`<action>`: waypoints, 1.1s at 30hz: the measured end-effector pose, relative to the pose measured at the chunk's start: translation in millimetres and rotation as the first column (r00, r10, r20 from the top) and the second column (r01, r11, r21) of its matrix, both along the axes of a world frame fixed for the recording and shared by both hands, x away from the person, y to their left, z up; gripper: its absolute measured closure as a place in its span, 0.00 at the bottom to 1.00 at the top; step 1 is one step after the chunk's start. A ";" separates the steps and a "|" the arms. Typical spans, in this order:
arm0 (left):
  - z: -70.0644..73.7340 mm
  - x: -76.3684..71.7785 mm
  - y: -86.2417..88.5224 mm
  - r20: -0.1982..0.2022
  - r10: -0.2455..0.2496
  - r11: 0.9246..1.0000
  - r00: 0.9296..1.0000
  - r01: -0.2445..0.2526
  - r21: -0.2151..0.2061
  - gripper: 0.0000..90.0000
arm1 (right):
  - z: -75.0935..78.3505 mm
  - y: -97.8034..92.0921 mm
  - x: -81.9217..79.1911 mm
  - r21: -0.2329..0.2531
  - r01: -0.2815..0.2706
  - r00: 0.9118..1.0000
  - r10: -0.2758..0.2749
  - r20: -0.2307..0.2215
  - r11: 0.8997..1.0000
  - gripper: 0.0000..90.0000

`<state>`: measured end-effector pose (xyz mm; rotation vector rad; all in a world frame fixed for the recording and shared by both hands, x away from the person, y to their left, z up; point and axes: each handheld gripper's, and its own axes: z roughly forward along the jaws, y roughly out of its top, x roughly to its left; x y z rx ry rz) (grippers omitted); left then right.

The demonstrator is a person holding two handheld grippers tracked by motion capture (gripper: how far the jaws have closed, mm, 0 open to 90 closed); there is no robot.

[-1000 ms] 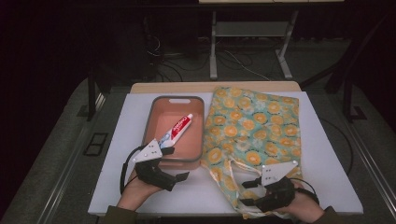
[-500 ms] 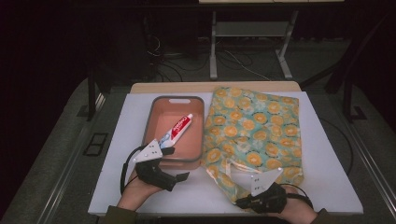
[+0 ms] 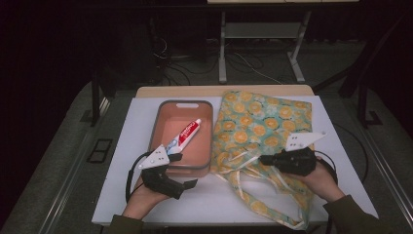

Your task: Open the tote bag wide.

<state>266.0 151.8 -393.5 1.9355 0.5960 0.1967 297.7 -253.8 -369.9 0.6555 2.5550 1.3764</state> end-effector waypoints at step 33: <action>-1.2 0.3 0.4 -0.005 0.001 1.000 1.000 -0.001 -0.002 0.00 | -36.0 -64.7 96.3 -0.044 0.435 0.885 -0.436 -0.164 0.899 0.40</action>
